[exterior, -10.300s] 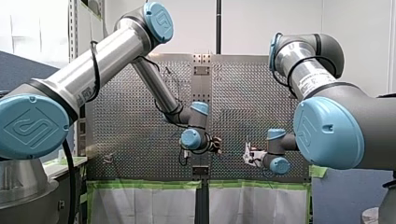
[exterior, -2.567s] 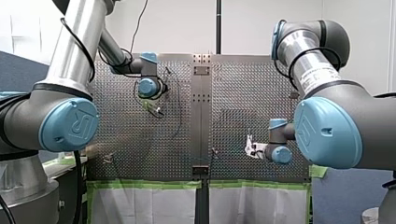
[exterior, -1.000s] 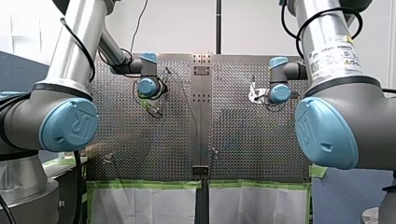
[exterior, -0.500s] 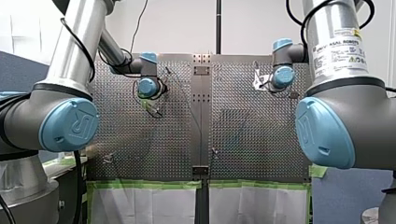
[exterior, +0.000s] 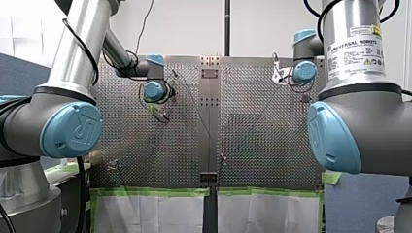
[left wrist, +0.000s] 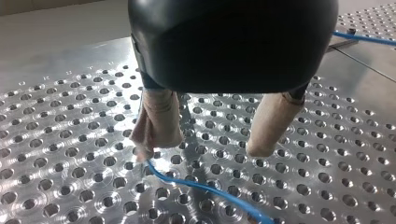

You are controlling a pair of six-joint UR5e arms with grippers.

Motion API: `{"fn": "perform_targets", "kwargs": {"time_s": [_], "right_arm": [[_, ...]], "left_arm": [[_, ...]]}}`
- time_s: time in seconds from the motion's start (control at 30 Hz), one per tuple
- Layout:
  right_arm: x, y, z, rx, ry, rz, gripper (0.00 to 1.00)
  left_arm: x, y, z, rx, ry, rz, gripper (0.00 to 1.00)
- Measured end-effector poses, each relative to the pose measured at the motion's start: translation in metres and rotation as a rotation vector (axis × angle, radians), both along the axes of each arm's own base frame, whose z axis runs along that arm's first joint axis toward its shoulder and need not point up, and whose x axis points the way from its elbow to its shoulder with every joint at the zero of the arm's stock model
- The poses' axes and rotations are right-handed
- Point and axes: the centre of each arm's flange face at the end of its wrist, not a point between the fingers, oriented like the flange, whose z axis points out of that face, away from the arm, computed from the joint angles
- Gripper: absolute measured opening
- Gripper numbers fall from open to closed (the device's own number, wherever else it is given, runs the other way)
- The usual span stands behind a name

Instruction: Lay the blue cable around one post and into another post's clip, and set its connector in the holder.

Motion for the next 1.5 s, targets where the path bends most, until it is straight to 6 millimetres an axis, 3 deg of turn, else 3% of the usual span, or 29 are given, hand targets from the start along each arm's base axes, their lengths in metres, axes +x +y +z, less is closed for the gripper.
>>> {"fn": "perform_targets", "kwargs": {"time_s": [0.17,0.53,0.77,1.1,1.5], "right_arm": [[-0.013,-0.012,-0.003,-0.025,0.009,-0.013,0.00],[-0.041,-0.033,-0.032,0.012,0.041,-0.037,0.00],[-0.052,-0.042,-0.047,0.034,0.043,-0.026,0.00],[-0.068,-0.052,-0.051,0.039,-0.002,0.016,0.00],[-0.082,-0.079,-0.072,0.105,0.031,0.075,0.00]], "left_arm": [[0.000,0.001,0.000,0.002,0.000,0.001,1.00],[0.000,0.001,0.000,0.007,0.000,0.003,1.00],[0.000,0.000,0.000,0.015,0.002,0.003,1.00],[0.000,0.000,0.000,0.017,0.001,0.003,1.00],[0.000,0.001,0.000,0.017,0.000,0.004,1.00]]}}
